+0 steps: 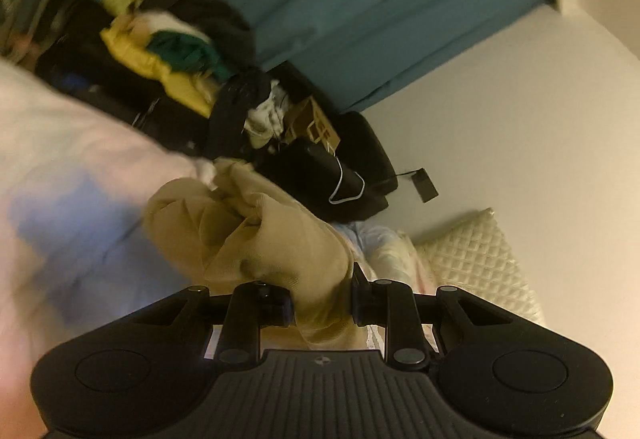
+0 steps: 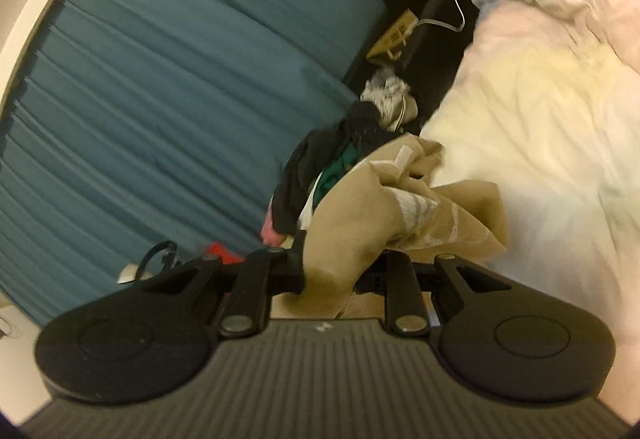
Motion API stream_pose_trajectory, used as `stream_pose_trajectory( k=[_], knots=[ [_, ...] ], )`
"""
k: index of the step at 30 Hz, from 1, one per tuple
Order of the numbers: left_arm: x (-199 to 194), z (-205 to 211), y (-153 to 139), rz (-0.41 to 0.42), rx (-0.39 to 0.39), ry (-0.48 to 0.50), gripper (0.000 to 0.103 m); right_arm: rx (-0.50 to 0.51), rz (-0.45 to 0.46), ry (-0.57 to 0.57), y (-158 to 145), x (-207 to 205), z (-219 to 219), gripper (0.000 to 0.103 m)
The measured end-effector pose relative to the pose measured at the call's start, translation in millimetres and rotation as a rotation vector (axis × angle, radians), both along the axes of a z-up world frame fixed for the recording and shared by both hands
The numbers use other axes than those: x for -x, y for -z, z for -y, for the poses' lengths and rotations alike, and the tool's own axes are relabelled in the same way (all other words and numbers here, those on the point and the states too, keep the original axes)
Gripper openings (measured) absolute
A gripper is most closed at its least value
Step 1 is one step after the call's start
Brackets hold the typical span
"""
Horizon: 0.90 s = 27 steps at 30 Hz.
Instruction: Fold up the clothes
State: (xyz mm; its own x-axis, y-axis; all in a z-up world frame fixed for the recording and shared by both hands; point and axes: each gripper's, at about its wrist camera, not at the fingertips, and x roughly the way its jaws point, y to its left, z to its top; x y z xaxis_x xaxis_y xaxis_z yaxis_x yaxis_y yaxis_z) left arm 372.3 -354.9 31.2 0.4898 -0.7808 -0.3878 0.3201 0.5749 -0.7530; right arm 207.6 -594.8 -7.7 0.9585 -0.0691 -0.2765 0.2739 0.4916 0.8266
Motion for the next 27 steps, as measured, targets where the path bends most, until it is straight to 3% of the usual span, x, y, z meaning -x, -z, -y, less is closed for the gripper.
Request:
stream_pose_trajectory(
  k=[3,8,13,14,16,21,27],
  knots=[
    [-7,9,48,-0.005,-0.072,0.012,0.027,0.000,-0.074,-0.007,45,-13,3,0.023],
    [28,-8,106,0.020,-0.219,0.066,0.027,-0.029,-0.239,-0.063,132,1,-15,0.023],
    [63,-25,163,0.046,-0.367,0.120,0.030,-0.097,-0.286,-0.080,179,28,-31,0.026],
    [67,-26,162,0.060,-0.378,0.121,0.032,-0.117,-0.285,-0.075,182,31,-31,0.026],
    [73,-27,159,0.089,-0.400,0.120,0.036,-0.100,-0.312,-0.075,175,33,-34,0.029],
    [93,-34,121,0.135,-0.486,0.143,0.050,0.057,-0.427,-0.082,122,49,-53,0.029],
    [147,-53,49,0.267,-0.483,0.135,0.068,0.163,-0.376,-0.099,53,86,-75,0.029]
  ],
)
